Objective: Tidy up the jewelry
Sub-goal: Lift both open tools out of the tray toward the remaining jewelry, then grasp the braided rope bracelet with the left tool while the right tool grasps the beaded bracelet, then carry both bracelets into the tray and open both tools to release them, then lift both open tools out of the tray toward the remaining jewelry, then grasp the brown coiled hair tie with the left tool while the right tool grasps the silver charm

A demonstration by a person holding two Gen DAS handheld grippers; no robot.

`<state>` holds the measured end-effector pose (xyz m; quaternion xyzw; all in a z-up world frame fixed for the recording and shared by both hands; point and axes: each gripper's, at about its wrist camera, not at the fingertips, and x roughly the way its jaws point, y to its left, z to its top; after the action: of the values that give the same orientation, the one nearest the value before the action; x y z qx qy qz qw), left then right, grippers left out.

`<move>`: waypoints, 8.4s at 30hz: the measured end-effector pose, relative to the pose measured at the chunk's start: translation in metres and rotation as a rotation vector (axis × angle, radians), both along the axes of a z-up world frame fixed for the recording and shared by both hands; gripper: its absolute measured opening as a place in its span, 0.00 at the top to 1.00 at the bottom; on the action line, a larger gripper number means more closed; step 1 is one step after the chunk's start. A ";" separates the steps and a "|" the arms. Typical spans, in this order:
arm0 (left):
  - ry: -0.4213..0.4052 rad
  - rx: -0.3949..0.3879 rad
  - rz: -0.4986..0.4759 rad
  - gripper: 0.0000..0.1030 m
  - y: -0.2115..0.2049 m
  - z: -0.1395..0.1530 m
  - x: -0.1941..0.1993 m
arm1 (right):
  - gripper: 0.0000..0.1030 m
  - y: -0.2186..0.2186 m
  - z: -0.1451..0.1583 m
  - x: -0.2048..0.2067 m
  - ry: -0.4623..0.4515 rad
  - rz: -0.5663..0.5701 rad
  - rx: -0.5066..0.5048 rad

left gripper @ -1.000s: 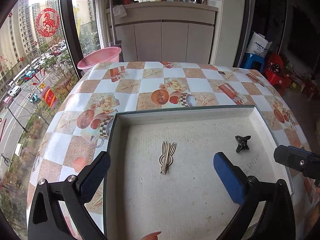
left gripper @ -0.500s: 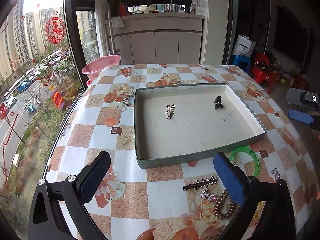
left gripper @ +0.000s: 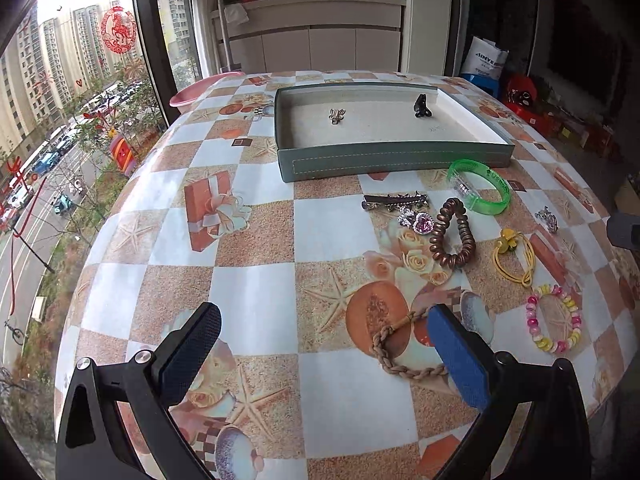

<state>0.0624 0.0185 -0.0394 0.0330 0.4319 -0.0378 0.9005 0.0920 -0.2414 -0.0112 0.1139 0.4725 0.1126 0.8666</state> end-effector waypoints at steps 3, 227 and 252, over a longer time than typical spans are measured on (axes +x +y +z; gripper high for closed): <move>-0.012 -0.008 0.004 0.00 -0.002 -0.003 -0.009 | 0.00 0.002 -0.018 -0.017 0.037 -0.004 -0.019; 0.015 -0.078 -0.014 0.00 -0.018 -0.002 0.027 | 0.00 -0.029 -0.023 0.010 0.023 -0.039 -0.050; 0.056 -0.028 -0.092 0.13 -0.063 -0.022 0.064 | 0.17 -0.032 -0.056 0.045 0.066 -0.104 -0.128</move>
<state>0.1267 -0.0446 -0.0614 0.0392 0.4543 -0.0864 0.8858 0.1369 -0.2730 -0.0671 0.0862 0.5003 0.0331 0.8609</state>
